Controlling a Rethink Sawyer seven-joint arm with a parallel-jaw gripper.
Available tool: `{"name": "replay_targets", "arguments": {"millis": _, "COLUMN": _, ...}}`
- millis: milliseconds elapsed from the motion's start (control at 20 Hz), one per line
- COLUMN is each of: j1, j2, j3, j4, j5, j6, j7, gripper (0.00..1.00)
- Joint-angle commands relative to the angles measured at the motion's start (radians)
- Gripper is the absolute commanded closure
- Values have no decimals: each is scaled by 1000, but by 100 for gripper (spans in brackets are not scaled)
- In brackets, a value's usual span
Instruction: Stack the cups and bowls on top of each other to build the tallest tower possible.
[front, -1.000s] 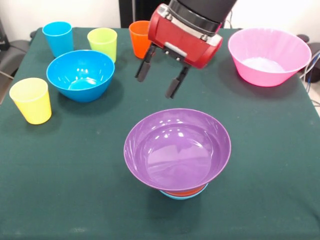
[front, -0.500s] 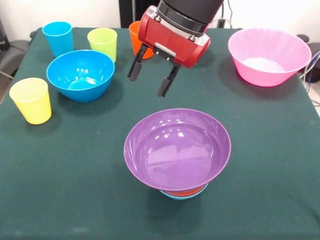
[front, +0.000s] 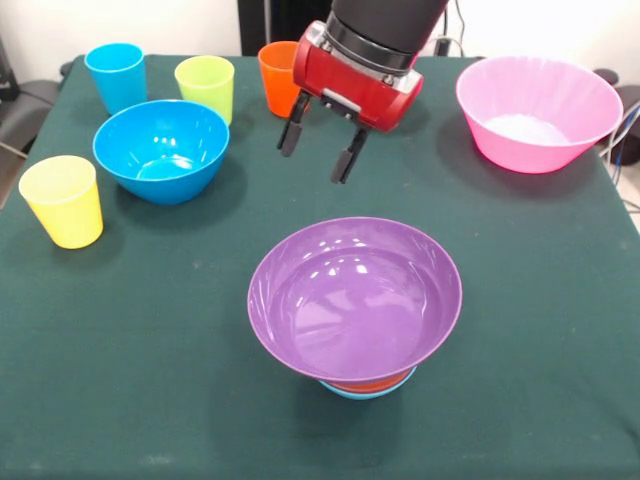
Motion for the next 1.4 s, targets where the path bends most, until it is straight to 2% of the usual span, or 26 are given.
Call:
{"name": "replay_targets", "arguments": {"millis": 50, "j1": -12, "j2": 5, "j3": 173, "j4": 143, "j5": -19, "j6": -42, "j7": 73, "gripper": 0}}
{"name": "replay_targets", "arguments": {"millis": 500, "j1": 30, "j2": -48, "j3": 183, "j4": 227, "j5": 37, "j6": 23, "j7": 150, "gripper": 0}}
{"name": "replay_targets", "arguments": {"millis": 1050, "j1": 115, "j2": -84, "j3": 150, "j4": 207, "j5": 78, "j6": 168, "j7": 192, "gripper": 0}}
{"name": "replay_targets", "arguments": {"millis": 1400, "j1": 148, "j2": -75, "j3": 142, "j4": 212, "j5": 118, "j6": 172, "j7": 220, "gripper": 0}}
